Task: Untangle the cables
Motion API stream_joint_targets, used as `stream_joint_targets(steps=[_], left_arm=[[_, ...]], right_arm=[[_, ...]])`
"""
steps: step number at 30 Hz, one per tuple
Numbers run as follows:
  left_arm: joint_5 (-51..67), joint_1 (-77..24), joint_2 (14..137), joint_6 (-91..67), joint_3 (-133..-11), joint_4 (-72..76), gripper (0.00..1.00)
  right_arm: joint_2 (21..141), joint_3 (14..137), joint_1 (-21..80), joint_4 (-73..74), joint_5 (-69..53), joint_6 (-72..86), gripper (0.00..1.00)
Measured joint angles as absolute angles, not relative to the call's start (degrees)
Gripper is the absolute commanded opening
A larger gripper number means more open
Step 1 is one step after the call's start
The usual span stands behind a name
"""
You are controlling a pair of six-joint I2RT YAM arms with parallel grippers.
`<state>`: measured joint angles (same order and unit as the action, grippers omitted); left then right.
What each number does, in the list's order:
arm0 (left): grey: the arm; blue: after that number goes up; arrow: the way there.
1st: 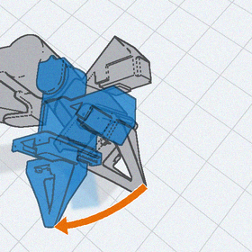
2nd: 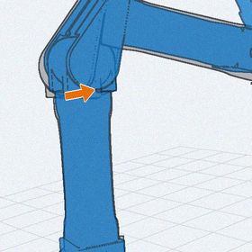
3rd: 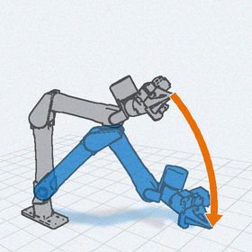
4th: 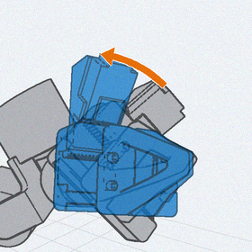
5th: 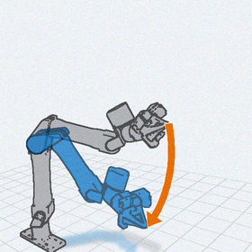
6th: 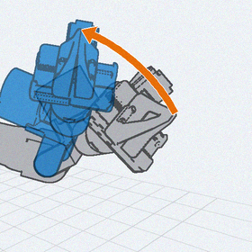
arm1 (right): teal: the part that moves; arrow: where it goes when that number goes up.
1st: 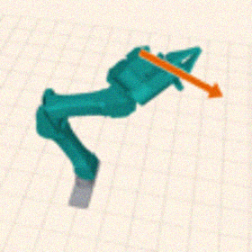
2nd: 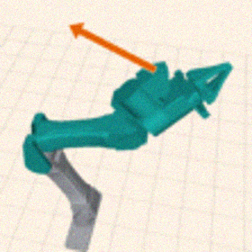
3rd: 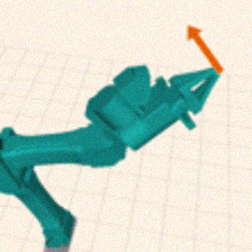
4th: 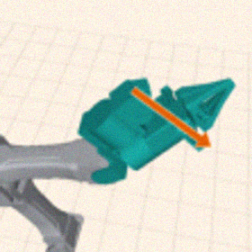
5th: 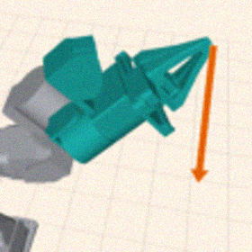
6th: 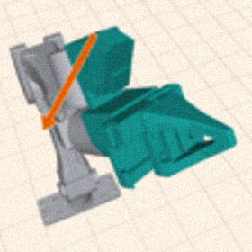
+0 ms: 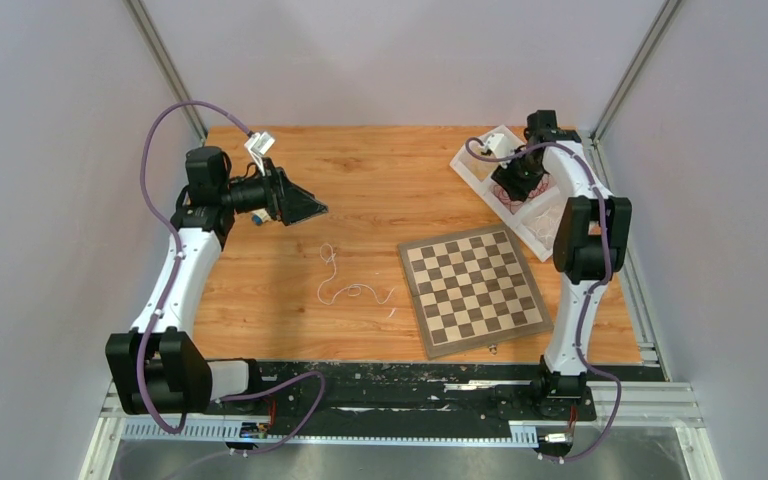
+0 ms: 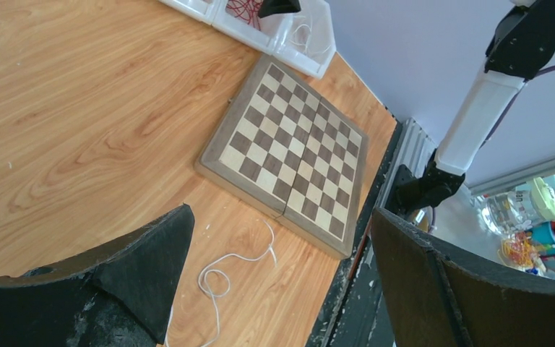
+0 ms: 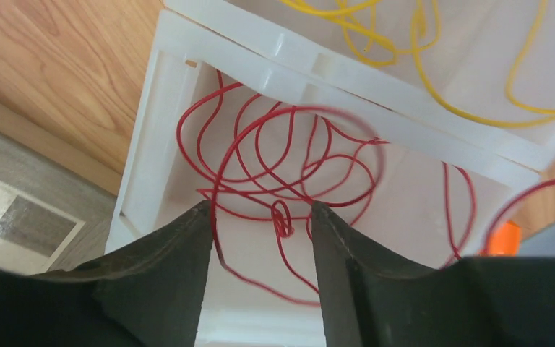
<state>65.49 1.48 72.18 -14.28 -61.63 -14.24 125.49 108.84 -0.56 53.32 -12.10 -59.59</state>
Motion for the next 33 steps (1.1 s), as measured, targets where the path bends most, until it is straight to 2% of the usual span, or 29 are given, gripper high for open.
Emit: stream_joint_targets(steps=[6,13,18,22,24,26,30,31,33], left_arm=[[65.67,1.48,72.88,-14.98,-61.67,-13.3,1.0],[65.95,1.48,73.1,-15.14,-61.67,-12.4,1.0],[65.93,1.48,73.95,-15.35,-61.67,-12.1,1.0],[65.91,1.48,74.67,-15.44,-61.95,-12.36,1.0],[65.84,1.48,75.22,-15.31,-62.78,-12.71,1.0],[65.69,1.48,75.46,-15.07,-63.61,-13.47,1.0],[65.52,1.48,75.46,-14.31,-65.17,-15.31,1.0],[65.49,1.48,75.46,-14.04,-65.41,-15.59,1.0],[65.45,1.48,75.46,-13.61,-65.6,-15.81,1.0]], right_arm=[[119.63,109.56,-1.19,54.28,-14.24,-58.17,0.7],[119.11,120.38,-5.52,57.36,-21.32,-53.93,0.7],[123.02,129.47,-9.52,56.97,-23.97,-49.93,0.69],[127.57,130.89,-10.66,55.16,-24.08,-48.18,0.67],[129.91,130.78,-10.39,54.17,-23.97,-47.83,0.6],[131.85,130.19,-10.13,53.28,-23.83,-47.83,0.48],[132.66,127.0,-9.87,52.75,-25.3,-48.64,0.07],[132.4,125.93,-9.87,52.8,-26.09,-49.3,0.01],[131.37,122.76,-9.82,53.15,-28.18,-49.89,0.0]])
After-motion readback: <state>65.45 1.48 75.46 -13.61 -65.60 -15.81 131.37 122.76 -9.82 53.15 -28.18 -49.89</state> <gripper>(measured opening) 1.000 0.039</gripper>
